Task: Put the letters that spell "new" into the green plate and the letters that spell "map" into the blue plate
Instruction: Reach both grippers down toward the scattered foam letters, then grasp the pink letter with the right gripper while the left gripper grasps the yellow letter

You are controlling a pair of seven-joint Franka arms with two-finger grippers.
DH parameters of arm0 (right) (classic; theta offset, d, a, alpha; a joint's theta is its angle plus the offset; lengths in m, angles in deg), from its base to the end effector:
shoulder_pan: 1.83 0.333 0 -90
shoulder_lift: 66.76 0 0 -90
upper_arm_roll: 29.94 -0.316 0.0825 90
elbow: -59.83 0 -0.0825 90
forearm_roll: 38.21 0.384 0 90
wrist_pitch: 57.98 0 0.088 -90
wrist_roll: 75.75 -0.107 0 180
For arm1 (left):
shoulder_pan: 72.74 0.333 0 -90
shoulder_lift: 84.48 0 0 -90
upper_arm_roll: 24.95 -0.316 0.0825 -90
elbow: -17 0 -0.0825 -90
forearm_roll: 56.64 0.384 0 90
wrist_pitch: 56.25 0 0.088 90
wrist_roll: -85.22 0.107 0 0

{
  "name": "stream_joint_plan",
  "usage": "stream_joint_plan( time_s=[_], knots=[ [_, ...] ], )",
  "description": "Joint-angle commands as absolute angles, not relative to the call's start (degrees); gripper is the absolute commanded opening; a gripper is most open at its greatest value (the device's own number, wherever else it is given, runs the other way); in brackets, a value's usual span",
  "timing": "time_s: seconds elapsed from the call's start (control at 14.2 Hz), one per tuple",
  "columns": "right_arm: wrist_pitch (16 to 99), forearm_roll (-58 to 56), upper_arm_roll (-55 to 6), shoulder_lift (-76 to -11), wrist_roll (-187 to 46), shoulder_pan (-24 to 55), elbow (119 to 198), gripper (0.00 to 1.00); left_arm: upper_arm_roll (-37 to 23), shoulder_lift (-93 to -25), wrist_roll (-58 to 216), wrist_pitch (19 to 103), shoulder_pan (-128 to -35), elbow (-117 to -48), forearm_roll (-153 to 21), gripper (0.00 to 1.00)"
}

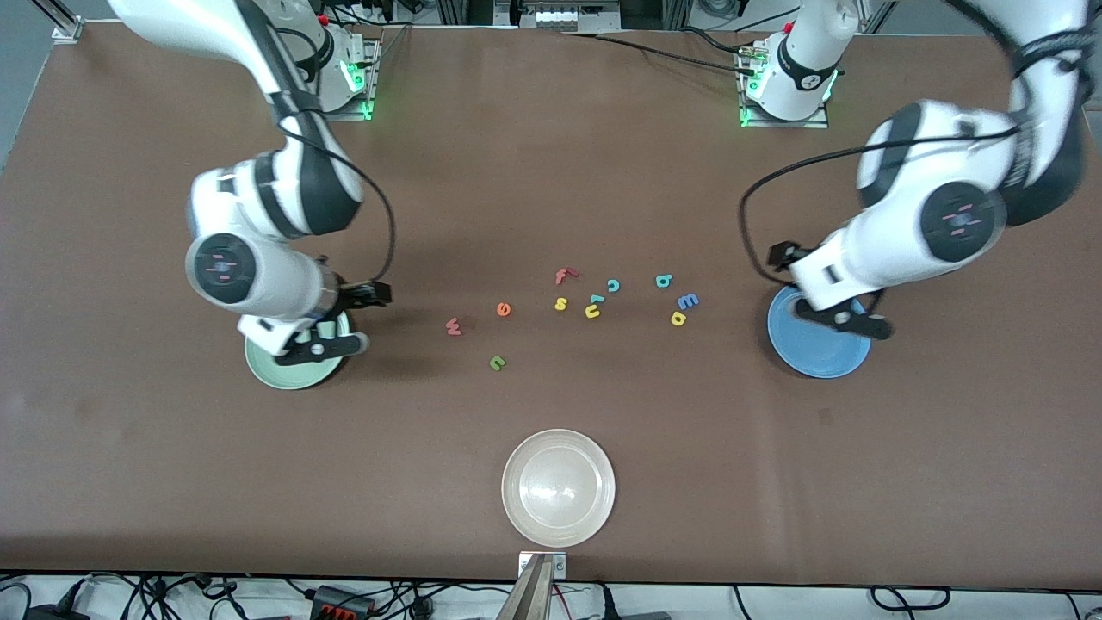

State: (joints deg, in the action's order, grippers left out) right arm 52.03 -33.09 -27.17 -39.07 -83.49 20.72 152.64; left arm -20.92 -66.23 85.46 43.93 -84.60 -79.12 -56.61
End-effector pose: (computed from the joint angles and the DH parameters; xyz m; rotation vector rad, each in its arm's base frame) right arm 0.6175 0.2326 0.3298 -3.1024 -0.2727 0.2979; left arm 0.5975 -0.1662 0.3991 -3.0751 0.4347 0.3864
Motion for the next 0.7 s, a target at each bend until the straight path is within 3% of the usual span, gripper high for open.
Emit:
stream_joint_plan(
  time_s=[0.0, 0.35, 0.63],
  knots=[
    [55.1, -33.0, -26.7, -34.1, -86.4, 24.1, 149.9, 1.0, -21.3, -59.0, 84.9, 49.9, -88.1, -77.3, -56.4, 1.0],
    [63.5, -32.8, -26.7, -27.5, -88.0, 28.2, 149.4, 1.0, -21.2, -49.1, 85.7, 63.5, -91.2, -78.3, -56.0, 1.0],
    [71.7, -33.2, -26.6, -23.5, -91.6, 30.2, 149.3, 0.96, -21.2, -48.0, 87.3, 72.8, -93.7, -82.8, -55.6, 1.0]
  ],
)
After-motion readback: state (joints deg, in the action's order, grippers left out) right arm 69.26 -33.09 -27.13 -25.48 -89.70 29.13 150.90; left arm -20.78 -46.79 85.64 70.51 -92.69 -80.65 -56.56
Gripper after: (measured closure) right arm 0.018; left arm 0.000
